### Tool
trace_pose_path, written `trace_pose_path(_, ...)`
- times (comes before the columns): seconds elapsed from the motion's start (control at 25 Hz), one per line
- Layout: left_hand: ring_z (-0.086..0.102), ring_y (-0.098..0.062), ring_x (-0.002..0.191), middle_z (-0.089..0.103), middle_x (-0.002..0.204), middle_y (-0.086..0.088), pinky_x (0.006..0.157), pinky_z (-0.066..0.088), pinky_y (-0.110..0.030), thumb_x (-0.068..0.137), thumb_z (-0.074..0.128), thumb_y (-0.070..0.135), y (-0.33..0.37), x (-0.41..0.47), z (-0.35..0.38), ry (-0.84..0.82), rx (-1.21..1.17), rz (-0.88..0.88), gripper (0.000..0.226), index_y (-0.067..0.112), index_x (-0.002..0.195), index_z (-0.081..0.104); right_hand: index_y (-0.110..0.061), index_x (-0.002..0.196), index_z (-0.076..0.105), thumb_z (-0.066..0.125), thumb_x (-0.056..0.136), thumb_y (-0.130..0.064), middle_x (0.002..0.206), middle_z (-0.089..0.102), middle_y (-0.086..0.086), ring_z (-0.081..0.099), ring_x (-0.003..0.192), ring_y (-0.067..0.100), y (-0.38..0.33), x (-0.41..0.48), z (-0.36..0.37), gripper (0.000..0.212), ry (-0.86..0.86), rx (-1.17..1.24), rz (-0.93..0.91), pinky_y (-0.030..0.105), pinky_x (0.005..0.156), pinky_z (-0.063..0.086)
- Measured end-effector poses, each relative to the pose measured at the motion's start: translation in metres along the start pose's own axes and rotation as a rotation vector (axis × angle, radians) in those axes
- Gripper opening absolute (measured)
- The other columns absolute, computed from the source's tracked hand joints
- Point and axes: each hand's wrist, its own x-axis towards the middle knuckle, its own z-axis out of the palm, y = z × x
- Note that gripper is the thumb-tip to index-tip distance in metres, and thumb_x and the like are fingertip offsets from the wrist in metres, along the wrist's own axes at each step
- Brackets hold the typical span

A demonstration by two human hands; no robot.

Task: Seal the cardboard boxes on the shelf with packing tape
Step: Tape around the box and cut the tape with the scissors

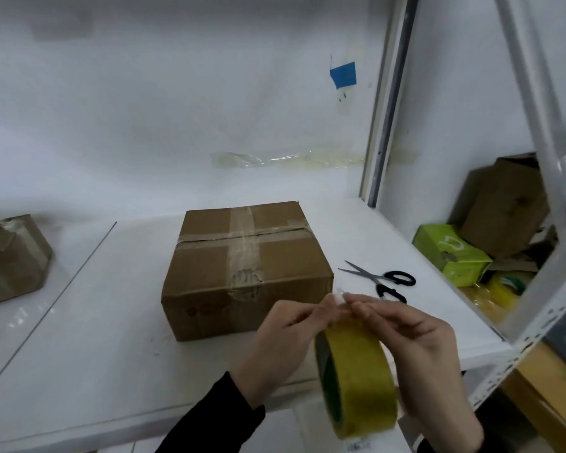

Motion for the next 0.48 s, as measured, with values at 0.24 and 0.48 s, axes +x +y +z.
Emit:
trace_pose_path(0.24,0.071,-0.026,0.084,0.073,0.096,-0.016,0.084,0.056,-0.036,0.073,0.051,0.047,0.012,0.01,0.001,0.113,-0.251,-0.105,0.053,0.002,0.091,0.073,0.01,0.08,0.071,0.064,0.075,-0.006,0.075,0.075,0.013,0.072,0.073,0.025,-0.023,0.014,-0.006,0.018,-0.069,0.001,0.111,0.016,0.057,0.055)
trace_pose_path(0.48,0.072,-0.025,0.085,0.074,0.094,-0.013,0.075,0.059,-0.031,0.085,0.05,0.03,0.012,-0.007,-0.078,0.508,-0.135,0.135,0.033,0.008,0.102,0.067,0.005,0.076,0.062,0.076,0.05,-0.019,0.067,0.074,0.005,0.071,0.06,0.007,-0.044,0.046,-0.059,0.039,0.113,-0.011,0.18,0.016,0.053,0.055)
